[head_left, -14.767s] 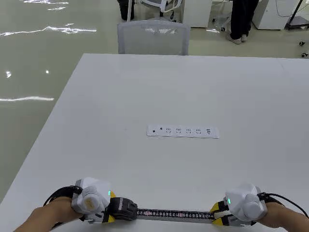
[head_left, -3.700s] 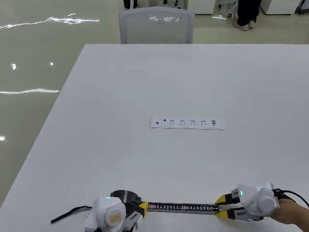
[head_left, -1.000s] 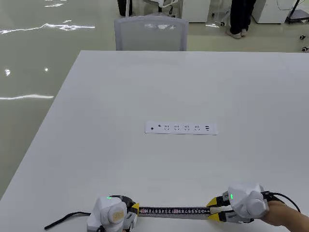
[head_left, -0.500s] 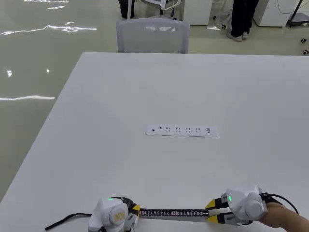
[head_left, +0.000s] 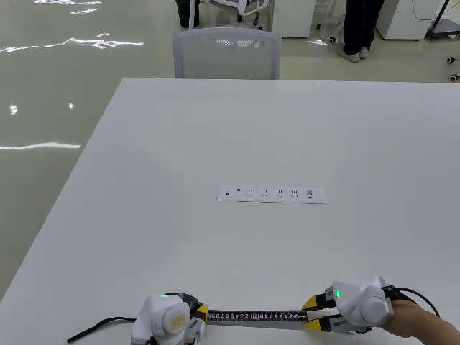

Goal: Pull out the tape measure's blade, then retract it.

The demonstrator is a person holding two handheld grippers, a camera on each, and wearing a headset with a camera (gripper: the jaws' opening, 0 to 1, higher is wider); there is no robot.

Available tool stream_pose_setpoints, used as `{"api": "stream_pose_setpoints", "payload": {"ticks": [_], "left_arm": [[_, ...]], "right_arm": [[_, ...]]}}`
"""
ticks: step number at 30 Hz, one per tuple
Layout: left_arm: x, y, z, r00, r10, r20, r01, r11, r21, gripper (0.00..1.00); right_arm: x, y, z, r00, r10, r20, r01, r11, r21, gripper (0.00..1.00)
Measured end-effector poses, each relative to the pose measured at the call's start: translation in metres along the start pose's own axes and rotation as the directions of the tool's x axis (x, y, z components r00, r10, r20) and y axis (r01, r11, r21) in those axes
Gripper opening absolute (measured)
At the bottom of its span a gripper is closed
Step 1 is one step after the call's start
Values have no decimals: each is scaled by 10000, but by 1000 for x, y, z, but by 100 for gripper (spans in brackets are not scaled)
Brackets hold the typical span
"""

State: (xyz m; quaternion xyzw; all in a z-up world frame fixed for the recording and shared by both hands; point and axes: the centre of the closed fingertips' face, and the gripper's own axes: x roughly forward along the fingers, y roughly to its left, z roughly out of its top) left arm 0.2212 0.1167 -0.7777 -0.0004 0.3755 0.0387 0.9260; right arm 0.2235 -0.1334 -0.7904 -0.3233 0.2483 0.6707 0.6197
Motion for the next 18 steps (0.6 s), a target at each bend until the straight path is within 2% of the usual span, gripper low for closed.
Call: {"api": "stream_pose_setpoints", "payload": {"ticks": [18], "left_arm": [[-1,0,1,10000,-23,-10,23,10000,11,62]], "right_arm": [[6,0,5,10000,-25,49,26,10000,-90,14]]}}
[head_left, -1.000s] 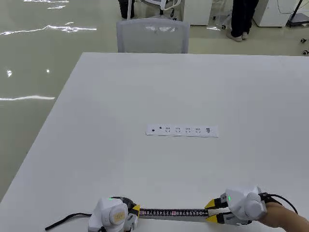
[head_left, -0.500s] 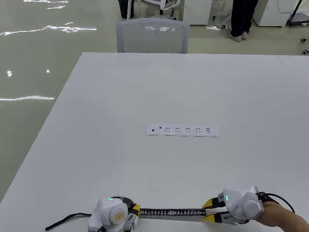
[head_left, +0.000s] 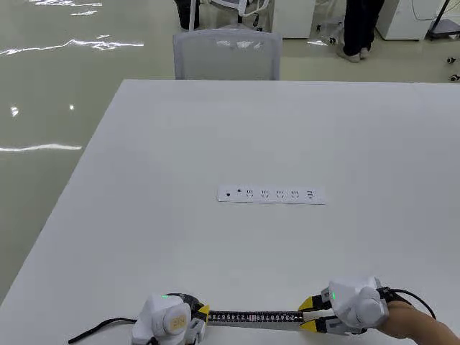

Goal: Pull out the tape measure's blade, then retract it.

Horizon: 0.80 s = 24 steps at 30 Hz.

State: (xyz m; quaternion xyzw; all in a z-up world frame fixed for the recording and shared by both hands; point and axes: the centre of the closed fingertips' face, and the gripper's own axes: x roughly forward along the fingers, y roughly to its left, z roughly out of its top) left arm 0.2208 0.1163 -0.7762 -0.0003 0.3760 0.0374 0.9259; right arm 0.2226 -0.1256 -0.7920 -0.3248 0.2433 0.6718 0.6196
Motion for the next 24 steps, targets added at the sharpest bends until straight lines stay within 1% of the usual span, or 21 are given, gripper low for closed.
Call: {"api": "stream_pose_setpoints", "payload": {"ticks": [7,10,17,24], "left_arm": [[0,0,0,10000,-11,-5,11,10000,9,62],[3,1,-1,10000,-9,-14,9,10000,22,62],[1,0,-1,10000,26,-27,-26,10000,90,62],[2,0,-2,10000,29,-39,-29,9999,155,62]], "right_arm": [[3,0,3,10000,21,23,-21,10000,-5,14],[4,1,4,10000,24,40,-24,10000,-1,14],[5,1,5,10000,24,62,-24,10000,-12,14],[7,1,7,10000,34,68,-34,10000,-27,14]]}}
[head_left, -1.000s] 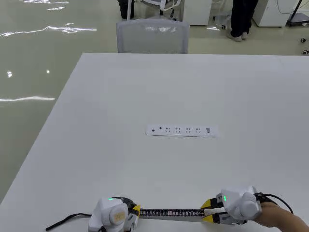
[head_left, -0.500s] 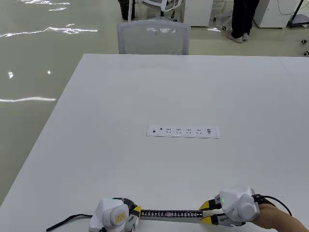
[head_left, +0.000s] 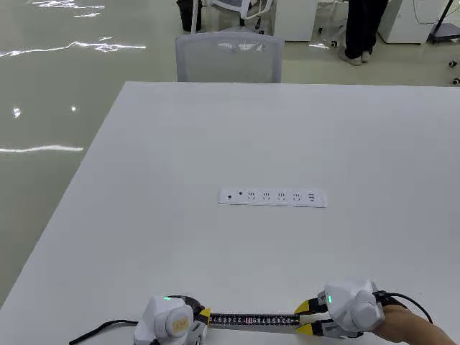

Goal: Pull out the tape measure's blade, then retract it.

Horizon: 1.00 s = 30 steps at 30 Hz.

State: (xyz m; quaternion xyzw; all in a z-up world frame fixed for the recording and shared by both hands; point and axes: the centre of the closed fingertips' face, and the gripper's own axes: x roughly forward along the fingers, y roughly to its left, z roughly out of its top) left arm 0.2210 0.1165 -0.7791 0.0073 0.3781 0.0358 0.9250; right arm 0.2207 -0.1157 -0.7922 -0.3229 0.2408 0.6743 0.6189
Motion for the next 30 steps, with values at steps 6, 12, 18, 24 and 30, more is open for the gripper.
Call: {"api": "stream_pose_setpoints", "payload": {"ticks": [6,12,18,24,30], "left_arm": [[-2,0,1,10000,-10,-3,10,10000,21,62],[1,0,0,10000,-40,-19,40,10000,23,62],[0,0,0,10000,-54,-49,54,10000,24,62],[0,-1,0,10000,-38,-65,39,10000,70,62],[2,0,-1,10000,-1,-63,2,9999,137,62]], "right_arm": [[2,-1,3,10000,1,40,-1,10000,-11,14],[5,-1,5,10000,17,53,-16,10000,-59,14],[7,-1,7,10000,29,69,-29,10000,-57,14],[9,-1,9,10000,47,83,-46,10000,-67,14],[13,-1,11,9999,66,112,-65,10000,-67,14]]}}
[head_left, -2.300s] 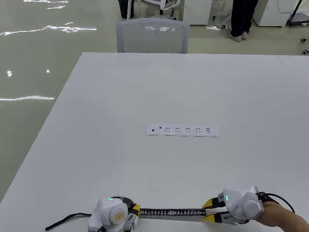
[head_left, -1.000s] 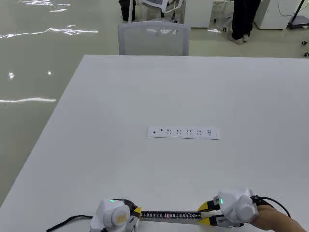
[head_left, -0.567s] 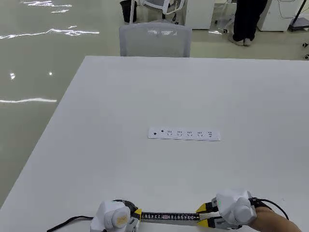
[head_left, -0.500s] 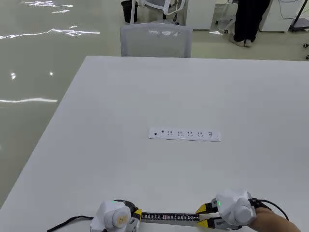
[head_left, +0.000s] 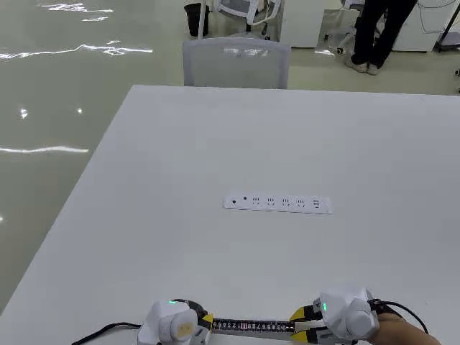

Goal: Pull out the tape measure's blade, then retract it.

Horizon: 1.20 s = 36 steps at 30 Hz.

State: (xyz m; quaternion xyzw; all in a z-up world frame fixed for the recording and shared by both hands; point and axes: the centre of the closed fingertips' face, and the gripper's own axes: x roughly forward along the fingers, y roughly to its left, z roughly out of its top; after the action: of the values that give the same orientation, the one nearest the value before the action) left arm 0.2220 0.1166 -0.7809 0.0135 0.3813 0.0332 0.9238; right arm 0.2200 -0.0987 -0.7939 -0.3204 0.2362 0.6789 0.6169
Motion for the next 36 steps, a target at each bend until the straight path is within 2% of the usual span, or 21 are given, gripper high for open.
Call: {"api": "stream_pose_setpoints", "payload": {"ticks": [15,36], "left_arm": [[-5,0,1,10000,-44,-23,44,10000,-49,62],[-6,1,0,9989,-461,-113,457,9985,-305,62]], "right_arm": [[4,-1,6,10000,11,13,-11,10000,-66,14],[14,-1,16,9999,129,4,-129,9998,-134,14]]}}
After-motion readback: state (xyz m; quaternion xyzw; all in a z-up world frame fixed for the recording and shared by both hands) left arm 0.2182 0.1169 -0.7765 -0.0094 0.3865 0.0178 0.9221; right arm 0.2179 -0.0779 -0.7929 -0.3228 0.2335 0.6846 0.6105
